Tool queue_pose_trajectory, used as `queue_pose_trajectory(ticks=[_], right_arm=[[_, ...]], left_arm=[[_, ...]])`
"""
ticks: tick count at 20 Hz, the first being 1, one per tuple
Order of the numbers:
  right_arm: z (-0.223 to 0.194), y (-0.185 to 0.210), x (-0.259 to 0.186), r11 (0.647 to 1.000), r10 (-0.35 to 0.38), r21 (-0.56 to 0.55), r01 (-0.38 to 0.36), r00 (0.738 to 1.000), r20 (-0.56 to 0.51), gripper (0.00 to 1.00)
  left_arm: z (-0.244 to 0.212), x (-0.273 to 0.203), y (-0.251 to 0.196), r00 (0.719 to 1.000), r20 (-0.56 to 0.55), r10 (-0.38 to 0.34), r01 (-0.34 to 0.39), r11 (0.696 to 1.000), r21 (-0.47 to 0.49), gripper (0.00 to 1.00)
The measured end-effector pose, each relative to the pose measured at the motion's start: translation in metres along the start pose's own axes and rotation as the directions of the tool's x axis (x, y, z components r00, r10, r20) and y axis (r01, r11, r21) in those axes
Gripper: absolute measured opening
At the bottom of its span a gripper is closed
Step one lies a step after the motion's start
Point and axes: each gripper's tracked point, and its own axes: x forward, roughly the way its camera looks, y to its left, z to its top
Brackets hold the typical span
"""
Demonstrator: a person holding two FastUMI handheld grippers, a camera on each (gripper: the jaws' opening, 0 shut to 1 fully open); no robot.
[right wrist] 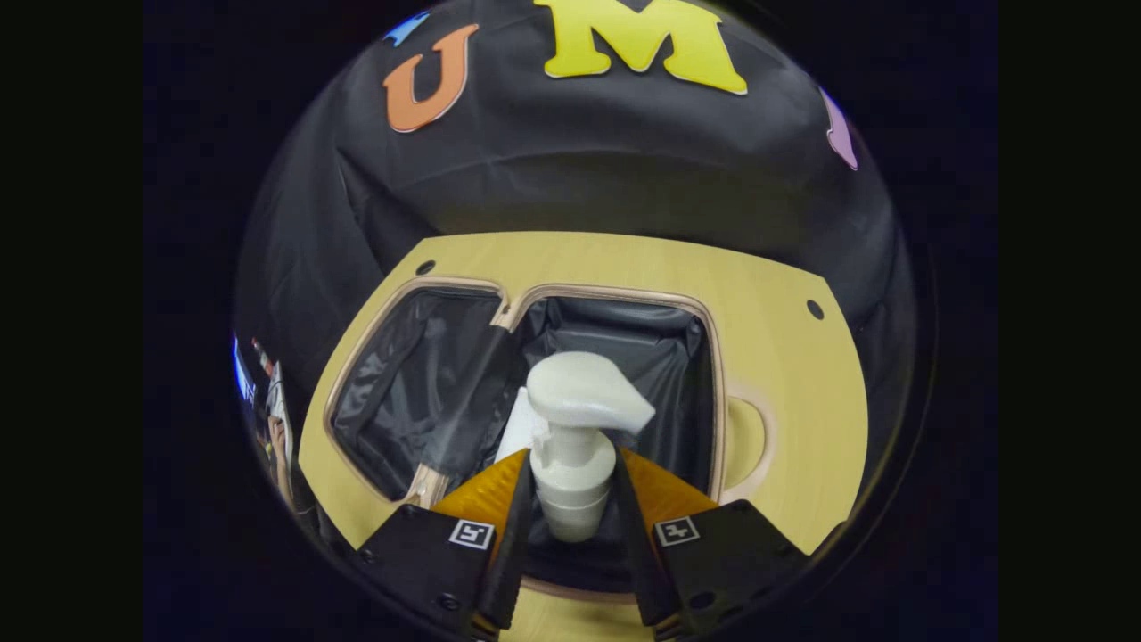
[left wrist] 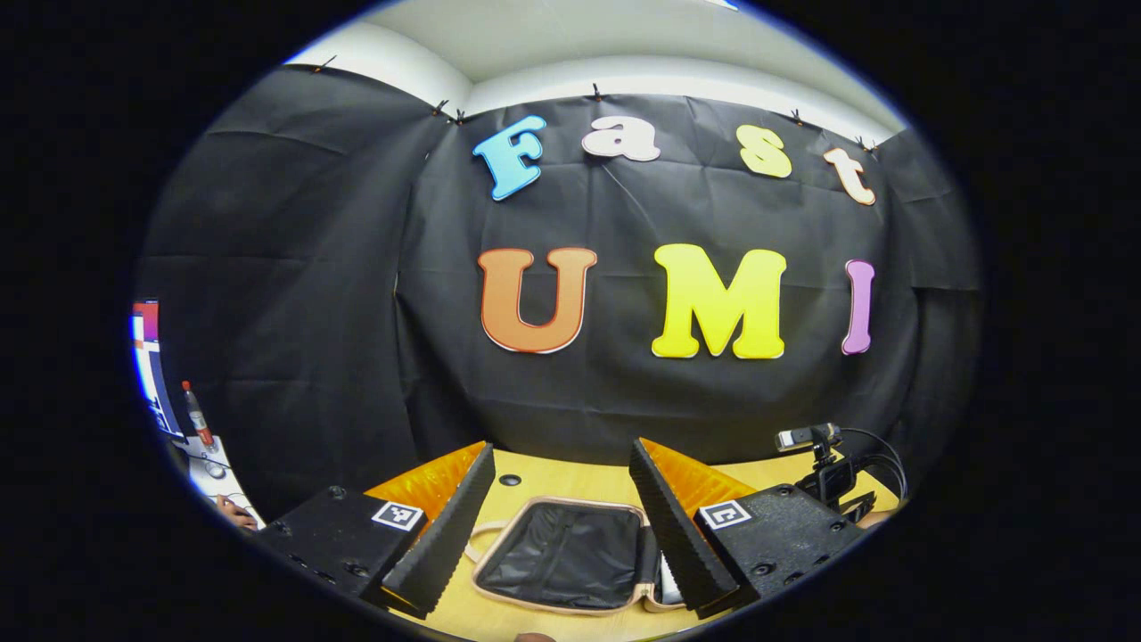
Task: First open the suitcase, pack the skin care products into it, and then close the suitcase.
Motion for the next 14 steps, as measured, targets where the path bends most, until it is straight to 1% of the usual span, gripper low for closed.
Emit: queue_pose_trajectory(ticks=[1, 2, 4, 5, 6, 7, 11, 14], right_arm=[[0.002, -0.001, 0.007, 0.999, -0.017, 0.030, 0.018, 1.000, -0.017, 0.48], [0.007, -0.003, 0.012, 0.997, -0.034, 0.062, 0.035, 0.999, -0.026, 0.48], [0.006, -0.007, 0.025, 0.991, -0.058, 0.113, 0.065, 0.996, -0.063, 0.48], [0.001, -0.007, 0.031, 0.989, -0.063, 0.129, 0.074, 0.994, -0.087, 0.46], [-0.005, -0.008, 0.037, 0.986, -0.066, 0.142, 0.082, 0.991, -0.112, 0.48], [-0.009, -0.009, 0.040, 0.984, -0.071, 0.152, 0.088, 0.991, -0.117, 0.48], [-0.039, -0.007, 0.050, 0.981, -0.078, 0.159, 0.111, 0.977, -0.201, 0.48], [-0.042, -0.010, 0.054, 0.978, -0.092, 0.165, 0.129, 0.972, -0.214, 0.48]], left_arm=[[0.001, 0.001, 0.004, 1.000, 0.005, 0.003, -0.004, 1.000, 0.006, 1.00], [0.004, 0.001, 0.006, 1.000, 0.009, 0.001, -0.002, 1.000, 0.010, 0.96], [0.008, 0.002, 0.009, 1.000, 0.010, 0.001, -0.001, 1.000, 0.017, 0.96], [0.011, 0.002, 0.010, 1.000, 0.014, 0.001, -0.001, 1.000, 0.021, 0.96], [0.012, 0.002, 0.010, 1.000, 0.018, 0.000, 0.000, 1.000, 0.025, 1.00], [0.015, 0.003, 0.010, 1.000, 0.019, -0.001, 0.000, 1.000, 0.030, 0.96], [0.018, 0.009, 0.016, 1.000, 0.026, 0.002, -0.003, 0.999, 0.047, 0.96], [0.013, 0.016, 0.024, 1.000, 0.008, 0.009, -0.009, 0.999, 0.040, 0.96]])
